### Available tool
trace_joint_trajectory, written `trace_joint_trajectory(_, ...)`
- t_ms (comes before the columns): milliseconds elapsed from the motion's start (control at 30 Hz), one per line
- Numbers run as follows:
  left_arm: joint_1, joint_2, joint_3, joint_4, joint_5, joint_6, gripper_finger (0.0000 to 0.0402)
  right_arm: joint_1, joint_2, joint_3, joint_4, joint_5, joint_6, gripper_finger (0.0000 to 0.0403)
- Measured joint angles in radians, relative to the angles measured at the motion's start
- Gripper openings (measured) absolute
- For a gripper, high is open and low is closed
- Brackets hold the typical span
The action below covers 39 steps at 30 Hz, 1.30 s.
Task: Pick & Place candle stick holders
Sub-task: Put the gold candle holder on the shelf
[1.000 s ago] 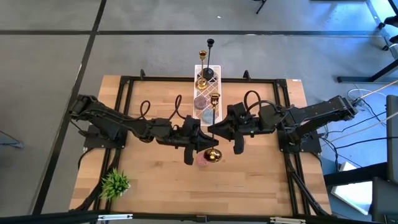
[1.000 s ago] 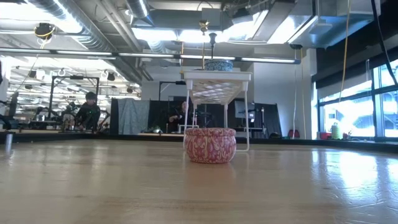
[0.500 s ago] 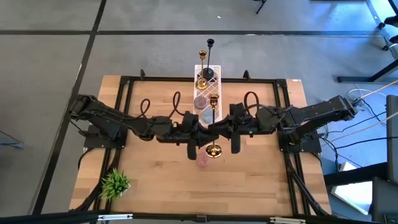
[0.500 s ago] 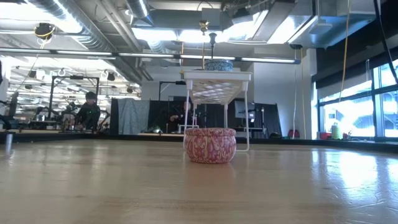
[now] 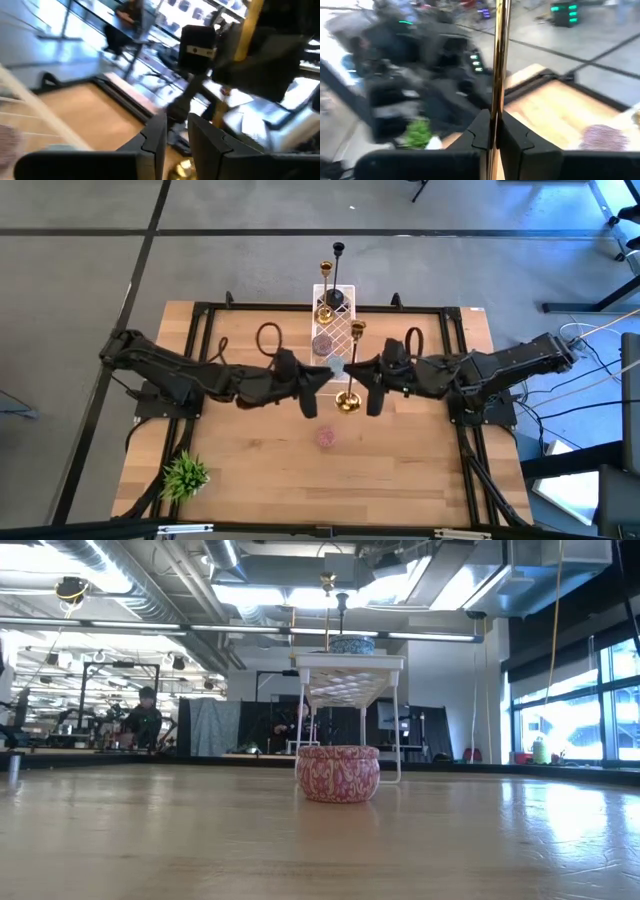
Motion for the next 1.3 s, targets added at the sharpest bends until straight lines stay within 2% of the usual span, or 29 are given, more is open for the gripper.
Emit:
trace_joint_trajectory(133,-0.014,-0.045,0.0,-0.083,-0.123,0.121,0.0074,-0.028,0.0,0.0,-0.035,0.078,-0.001,0.002)
trace_joint_trajectory(300,-0.012,-0.087,0.0,-0.135,-0.23,0.39,0.0074,-0.105,0.001,0.0,-0.056,0.077,-0.063,0.002)
trace_joint_trajectory(400,-0.002,-0.1,0.0,-0.141,-0.302,0.451,0.0074,-0.17,0.001,0.0,-0.055,0.027,-0.132,0.002)
trace_joint_trajectory(500,0.024,-0.125,0.0,-0.146,-0.338,0.418,0.0074,-0.241,0.001,0.0,-0.052,-0.05,-0.178,0.002)
trace_joint_trajectory(733,0.114,-0.179,0.0,-0.233,-0.266,0.433,0.0074,-0.393,0.006,0.0,-0.052,-0.186,-0.233,0.002)
trace_joint_trajectory(1000,0.254,-0.187,-0.003,-0.307,-0.009,0.376,0.0075,-0.535,0.049,0.001,-0.012,-0.403,-0.305,0.002)
trace_joint_trajectory(1200,0.317,-0.197,-0.038,-0.319,0.009,0.344,0.0075,-0.593,0.089,0.001,0.041,-0.446,-0.342,0.002)
trace_joint_trajectory(1300,0.34,-0.222,-0.048,-0.328,-0.041,0.313,0.0075,-0.606,0.106,-0.001,0.039,-0.418,-0.364,0.002)
